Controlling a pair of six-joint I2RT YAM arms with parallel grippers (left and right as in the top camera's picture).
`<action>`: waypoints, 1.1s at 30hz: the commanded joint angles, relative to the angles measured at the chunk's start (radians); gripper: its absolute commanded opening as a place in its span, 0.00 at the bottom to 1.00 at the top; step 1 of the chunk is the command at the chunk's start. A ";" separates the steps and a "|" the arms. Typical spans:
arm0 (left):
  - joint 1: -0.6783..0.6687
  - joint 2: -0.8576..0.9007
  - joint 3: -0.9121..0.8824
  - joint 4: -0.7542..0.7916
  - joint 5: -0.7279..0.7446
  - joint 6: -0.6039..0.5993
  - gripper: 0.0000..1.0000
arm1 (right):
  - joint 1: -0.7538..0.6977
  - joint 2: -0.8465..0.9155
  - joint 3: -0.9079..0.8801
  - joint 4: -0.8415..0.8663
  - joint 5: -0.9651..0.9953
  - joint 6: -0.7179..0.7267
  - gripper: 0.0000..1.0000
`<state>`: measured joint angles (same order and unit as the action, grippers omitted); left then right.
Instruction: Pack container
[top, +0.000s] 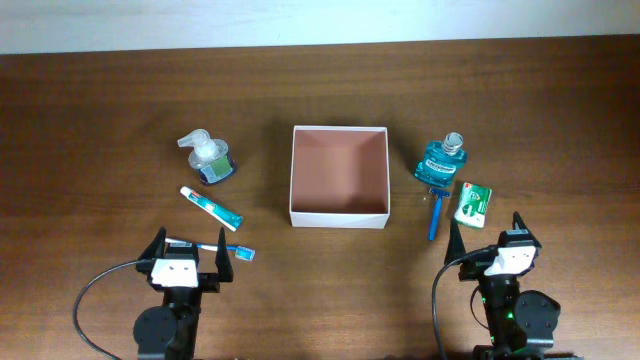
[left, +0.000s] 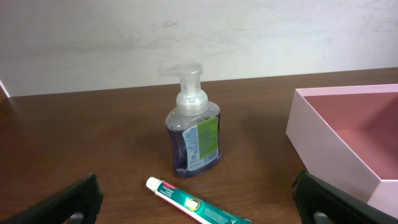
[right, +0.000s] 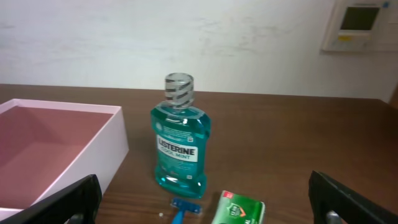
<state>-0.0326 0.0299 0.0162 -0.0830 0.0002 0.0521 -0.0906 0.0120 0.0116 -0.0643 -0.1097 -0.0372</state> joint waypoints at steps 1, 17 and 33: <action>-0.004 0.004 -0.006 -0.001 -0.006 -0.013 0.99 | 0.005 -0.008 -0.006 -0.008 0.055 0.001 0.99; -0.004 0.004 -0.006 -0.001 -0.006 -0.013 0.99 | 0.005 0.073 0.106 -0.069 0.032 0.238 0.99; -0.004 0.004 -0.006 -0.001 -0.006 -0.013 0.99 | 0.005 1.209 1.328 -0.882 0.040 0.074 0.98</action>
<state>-0.0326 0.0353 0.0158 -0.0841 -0.0036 0.0483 -0.0906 1.0737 1.1343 -0.8650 -0.0761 0.1364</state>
